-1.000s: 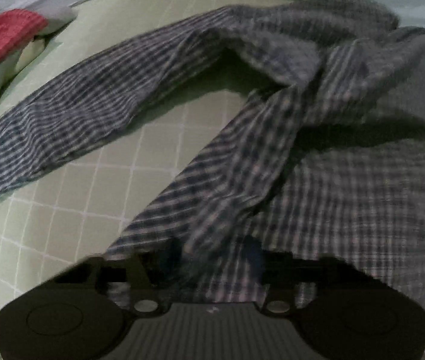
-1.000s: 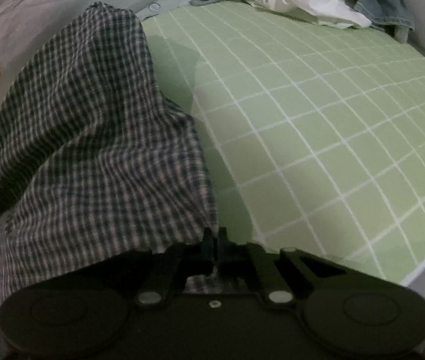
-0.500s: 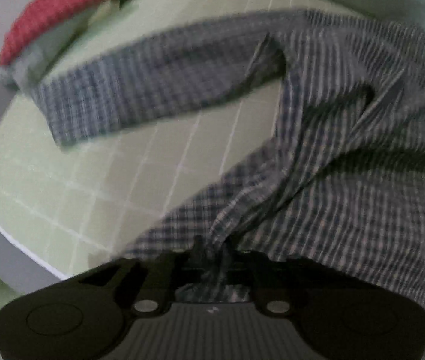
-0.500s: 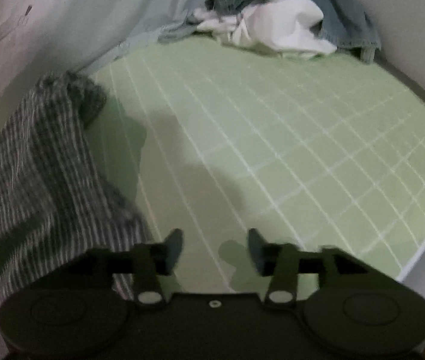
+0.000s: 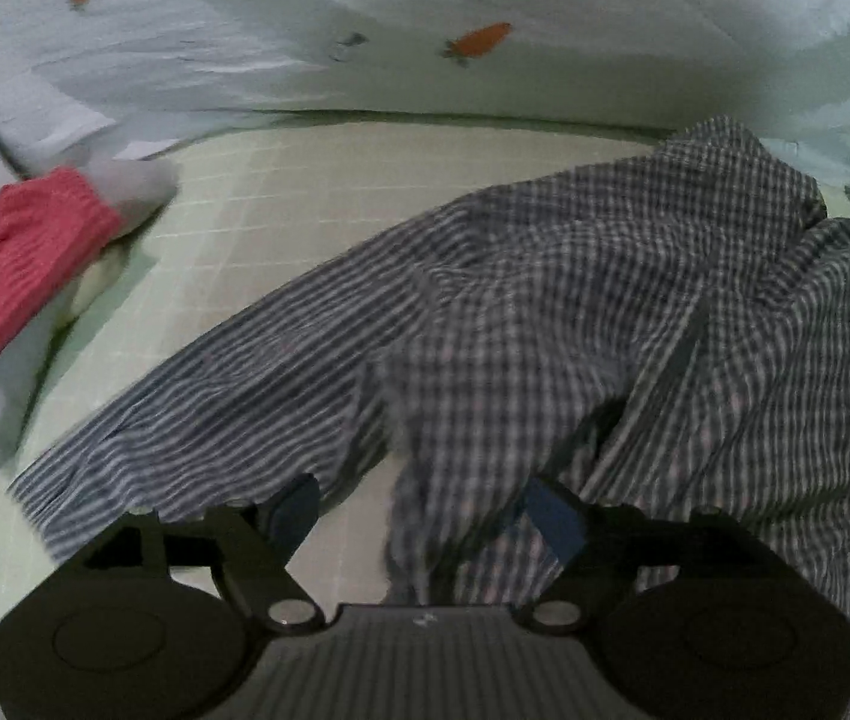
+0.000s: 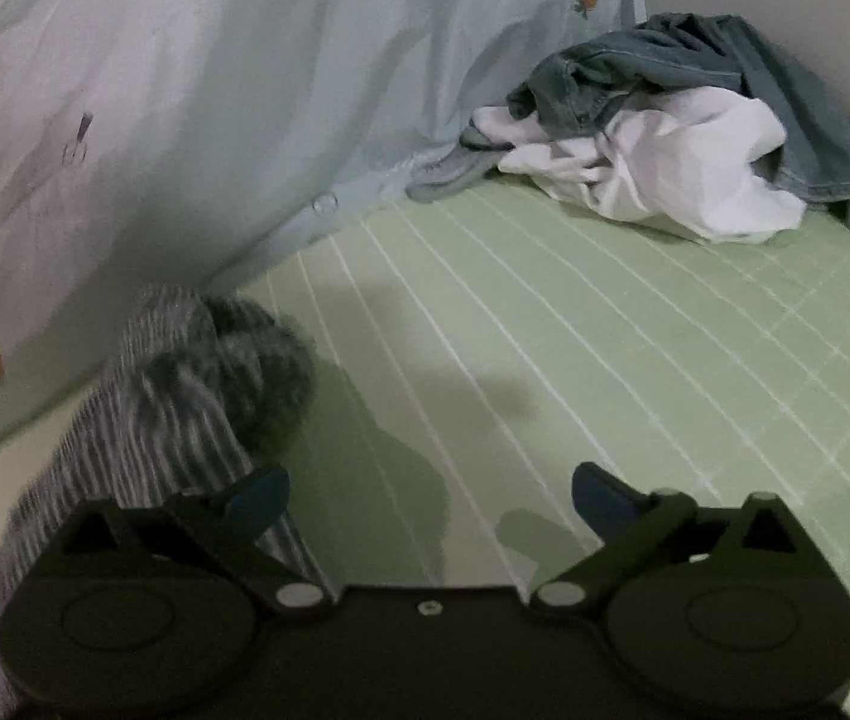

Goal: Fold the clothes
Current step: 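Hold the shirt body with the left gripper while the right gripper lifts a sleeve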

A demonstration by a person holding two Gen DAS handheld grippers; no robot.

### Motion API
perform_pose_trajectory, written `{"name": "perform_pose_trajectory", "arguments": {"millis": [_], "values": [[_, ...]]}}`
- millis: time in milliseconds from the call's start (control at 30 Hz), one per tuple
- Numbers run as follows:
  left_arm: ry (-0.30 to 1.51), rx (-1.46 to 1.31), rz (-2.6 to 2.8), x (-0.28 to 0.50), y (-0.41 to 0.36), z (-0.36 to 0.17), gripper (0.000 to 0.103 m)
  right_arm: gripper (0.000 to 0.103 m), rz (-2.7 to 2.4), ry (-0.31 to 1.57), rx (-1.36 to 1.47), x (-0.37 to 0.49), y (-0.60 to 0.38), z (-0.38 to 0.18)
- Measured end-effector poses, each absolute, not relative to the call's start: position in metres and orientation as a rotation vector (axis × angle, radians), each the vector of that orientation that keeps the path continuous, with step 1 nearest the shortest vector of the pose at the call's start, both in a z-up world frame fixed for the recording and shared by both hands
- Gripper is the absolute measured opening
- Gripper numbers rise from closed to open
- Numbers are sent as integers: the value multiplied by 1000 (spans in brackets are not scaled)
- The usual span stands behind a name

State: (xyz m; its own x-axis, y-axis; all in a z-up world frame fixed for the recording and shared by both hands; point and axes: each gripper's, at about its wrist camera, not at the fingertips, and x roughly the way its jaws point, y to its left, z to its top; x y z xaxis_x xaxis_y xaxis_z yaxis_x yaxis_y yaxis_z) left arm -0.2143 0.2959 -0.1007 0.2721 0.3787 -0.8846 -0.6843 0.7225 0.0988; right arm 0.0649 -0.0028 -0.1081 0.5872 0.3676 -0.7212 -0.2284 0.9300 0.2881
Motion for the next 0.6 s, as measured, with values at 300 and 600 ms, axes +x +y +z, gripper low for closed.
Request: {"name": "perform_pose_trajectory", "arguments": {"millis": [300, 600], "values": [[1189, -388, 711, -174, 335, -154, 81, 102, 446, 962, 323, 114, 44, -122], [1227, -427, 754, -183, 351, -174, 81, 60, 481, 1109, 459, 138, 126, -147]]}}
